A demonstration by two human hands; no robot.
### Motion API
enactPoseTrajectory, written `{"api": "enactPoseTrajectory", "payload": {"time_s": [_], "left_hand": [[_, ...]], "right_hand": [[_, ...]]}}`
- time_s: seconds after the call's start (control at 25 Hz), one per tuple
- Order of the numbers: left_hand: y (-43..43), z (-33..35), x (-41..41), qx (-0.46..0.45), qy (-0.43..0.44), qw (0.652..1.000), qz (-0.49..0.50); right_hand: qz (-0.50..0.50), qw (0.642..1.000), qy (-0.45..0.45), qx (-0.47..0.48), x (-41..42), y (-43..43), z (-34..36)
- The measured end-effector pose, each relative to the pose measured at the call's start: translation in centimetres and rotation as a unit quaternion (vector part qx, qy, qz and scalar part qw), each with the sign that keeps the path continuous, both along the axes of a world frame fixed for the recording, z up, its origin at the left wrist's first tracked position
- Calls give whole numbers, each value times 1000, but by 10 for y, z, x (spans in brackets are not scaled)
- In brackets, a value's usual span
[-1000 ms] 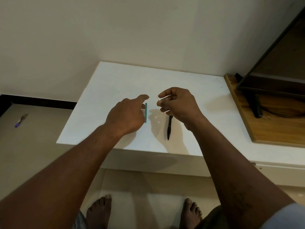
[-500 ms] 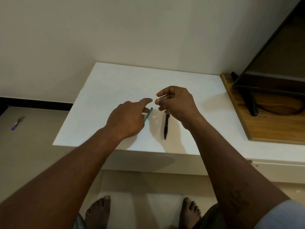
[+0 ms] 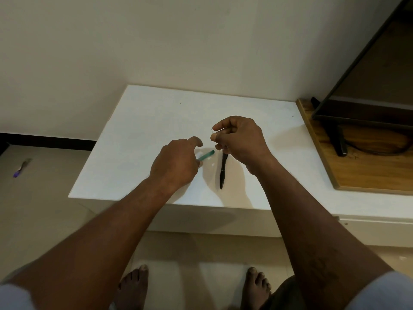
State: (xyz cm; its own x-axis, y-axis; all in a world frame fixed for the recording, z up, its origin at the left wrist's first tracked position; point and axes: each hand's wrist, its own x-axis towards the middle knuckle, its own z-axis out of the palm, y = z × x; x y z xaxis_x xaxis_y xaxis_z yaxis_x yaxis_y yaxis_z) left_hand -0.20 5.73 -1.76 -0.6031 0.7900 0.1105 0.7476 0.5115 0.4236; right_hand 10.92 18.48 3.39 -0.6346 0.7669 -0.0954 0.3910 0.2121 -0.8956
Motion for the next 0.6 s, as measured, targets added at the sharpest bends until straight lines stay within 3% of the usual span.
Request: {"api": "enactPoseTrajectory", "payload": {"time_s": [0.24, 0.44, 0.6], "left_hand": [[-1, 0, -4, -9, 63, 994, 87], [-2, 0, -5, -8, 8, 996, 93], [1, -3, 0, 4, 20, 997, 75]], "right_hand": [[1, 1000, -8, 13, -1, -1, 0], [5, 1000, -11, 22, -2, -1, 0], [5, 1000, -15, 25, -3, -2, 0]]}}
